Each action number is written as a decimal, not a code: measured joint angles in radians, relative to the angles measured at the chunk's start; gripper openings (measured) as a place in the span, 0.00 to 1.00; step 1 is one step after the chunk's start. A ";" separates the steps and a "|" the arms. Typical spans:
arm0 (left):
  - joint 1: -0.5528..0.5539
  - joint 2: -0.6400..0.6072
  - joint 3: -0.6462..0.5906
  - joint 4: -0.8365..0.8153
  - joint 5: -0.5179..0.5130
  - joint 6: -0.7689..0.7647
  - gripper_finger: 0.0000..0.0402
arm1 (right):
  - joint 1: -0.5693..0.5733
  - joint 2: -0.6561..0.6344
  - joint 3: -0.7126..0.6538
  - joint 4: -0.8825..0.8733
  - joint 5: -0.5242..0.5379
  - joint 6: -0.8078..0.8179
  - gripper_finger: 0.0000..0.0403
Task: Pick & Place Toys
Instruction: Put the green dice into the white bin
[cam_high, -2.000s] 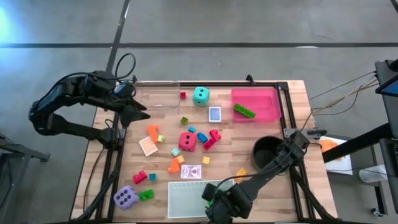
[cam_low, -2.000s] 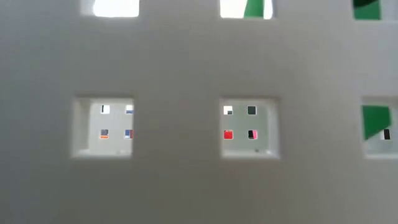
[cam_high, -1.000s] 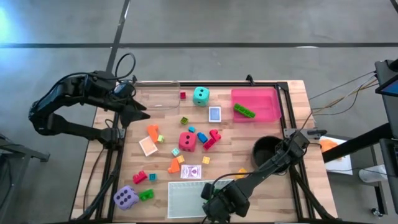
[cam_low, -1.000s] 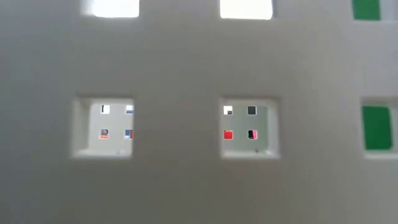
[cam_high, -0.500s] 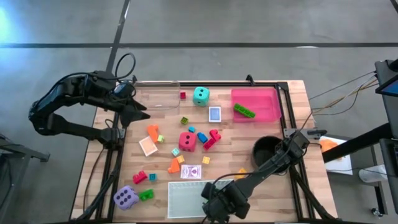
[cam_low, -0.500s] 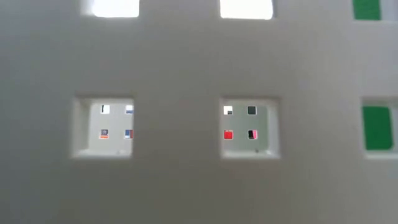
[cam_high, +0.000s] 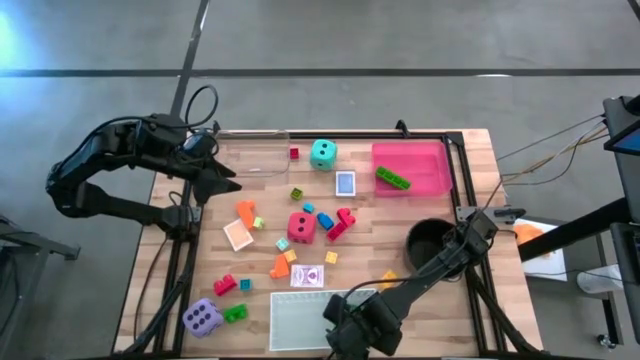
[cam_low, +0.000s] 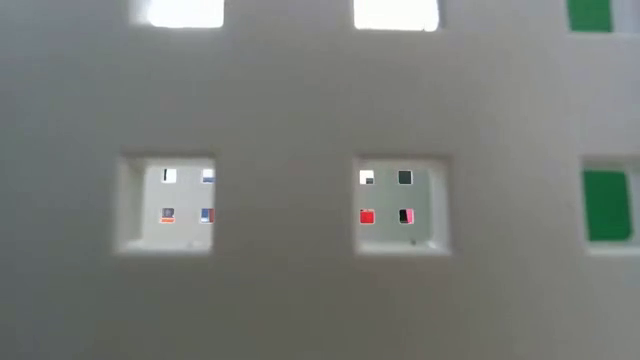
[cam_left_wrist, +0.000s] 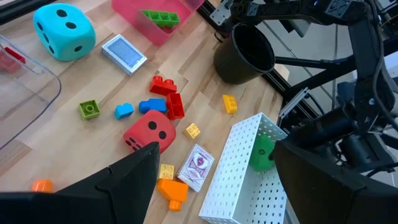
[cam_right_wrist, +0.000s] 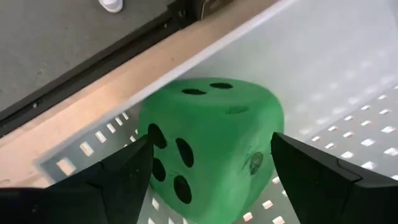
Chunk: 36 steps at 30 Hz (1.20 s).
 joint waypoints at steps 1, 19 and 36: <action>0.000 0.000 0.000 0.000 0.000 0.000 0.79 | 0.000 0.000 0.010 -0.005 0.000 0.000 0.79; 0.000 0.000 0.000 0.000 0.000 0.003 0.79 | -0.027 0.000 0.135 -0.054 0.030 0.208 0.54; 0.000 0.000 0.000 0.000 0.000 0.000 0.79 | -0.024 0.004 0.066 -0.036 0.000 0.262 0.02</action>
